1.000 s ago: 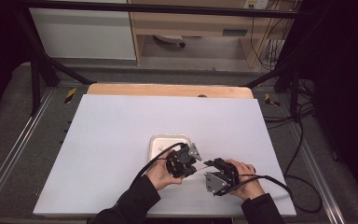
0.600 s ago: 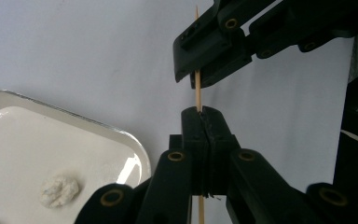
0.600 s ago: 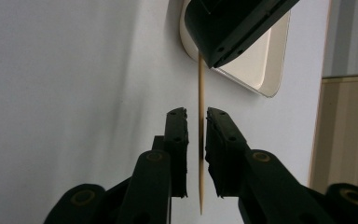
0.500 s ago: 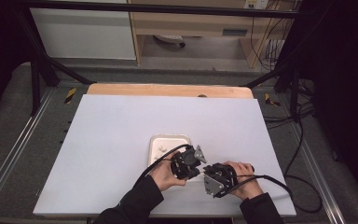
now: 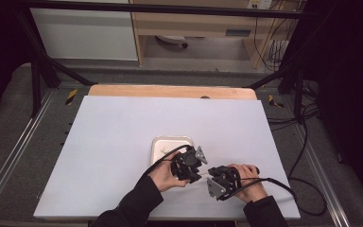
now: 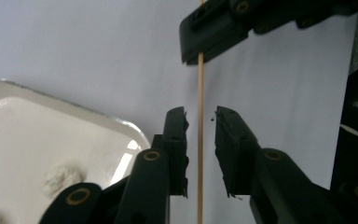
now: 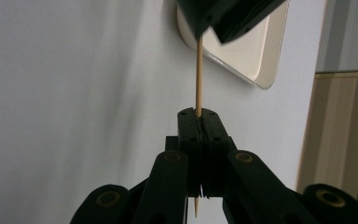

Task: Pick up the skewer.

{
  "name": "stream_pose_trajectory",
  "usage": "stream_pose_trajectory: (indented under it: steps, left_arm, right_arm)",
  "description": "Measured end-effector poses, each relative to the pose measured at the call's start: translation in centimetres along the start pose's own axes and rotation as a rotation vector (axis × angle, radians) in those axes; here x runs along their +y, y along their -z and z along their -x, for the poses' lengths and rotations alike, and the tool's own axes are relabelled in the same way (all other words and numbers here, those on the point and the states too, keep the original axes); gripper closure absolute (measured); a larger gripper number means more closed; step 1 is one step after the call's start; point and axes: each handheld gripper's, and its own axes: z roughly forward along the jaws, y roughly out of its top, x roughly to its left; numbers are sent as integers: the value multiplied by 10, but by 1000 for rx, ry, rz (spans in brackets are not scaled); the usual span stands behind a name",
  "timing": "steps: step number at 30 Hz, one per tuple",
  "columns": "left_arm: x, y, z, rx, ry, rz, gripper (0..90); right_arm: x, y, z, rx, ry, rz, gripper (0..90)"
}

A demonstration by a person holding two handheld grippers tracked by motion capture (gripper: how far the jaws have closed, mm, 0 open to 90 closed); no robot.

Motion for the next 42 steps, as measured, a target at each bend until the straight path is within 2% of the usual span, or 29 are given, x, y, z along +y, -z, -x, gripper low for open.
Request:
stream_pose_trajectory:
  steps: [4, 7, 10, 14, 16, 18, 22, 24, 25, 26, 28, 29, 34, 36, 38, 39, 42]
  left_arm:
    - [-6, 2, -5, 20, -11, -52, 657]
    - [-9, 1, -6, 30, -11, -76, 663]
    - [-10, -1, -4, 25, -15, -82, 707]
    - [-10, -5, -2, 30, -33, -108, 754]
    - [-10, -7, -1, 28, -37, -112, 786]
    - [-10, -8, -1, 30, -45, -125, 811]
    - [-10, -8, 0, 24, -52, -126, 870]
    - [-10, -9, 1, 25, -53, -125, 873]
    - [-10, -9, 1, 29, -55, -127, 875]
    - [-10, -9, 1, 30, -55, -127, 877]
    - [-11, -9, 2, 36, -57, -123, 881]
    - [-11, -10, 3, 37, -56, -124, 882]
    - [-12, -10, 3, 42, -52, -124, 886]
    - [-14, -10, 2, 41, -45, -111, 886]
    - [-15, -7, 1, 49, -39, -105, 886]
    - [-16, -6, 0, 56, -34, -101, 886]
    - [-22, -1, -3, 66, -19, -74, 886]
  right_arm:
    - [0, 0, 1, -11, 15, -24, 891]
    - [0, -1, 0, -2, 21, -45, 891]
    - [1, -3, 1, -7, 32, -44, 892]
    - [2, -2, 1, -7, 19, -58, 891]
    - [2, -2, 3, -14, 44, -44, 892]
    - [1, -1, 2, -11, 24, -62, 891]
    - [1, 0, 3, -14, 30, -62, 892]
    - [2, 1, 3, -11, 26, -66, 891]
    - [2, 0, 4, -15, 45, -59, 891]
    - [2, 1, 3, -11, 29, -70, 891]
    - [2, 0, 3, -12, 35, -67, 891]
    - [3, 1, 2, -13, 23, -75, 891]
    - [4, 0, 3, -7, 30, -68, 889]
    - [3, 0, 4, -11, 28, -64, 884]
    - [3, 1, 6, -32, 16, -50, 856]
    - [2, 2, 7, -41, 0, -36, 813]
    - [-2, 8, 12, -47, -85, -10, 710]
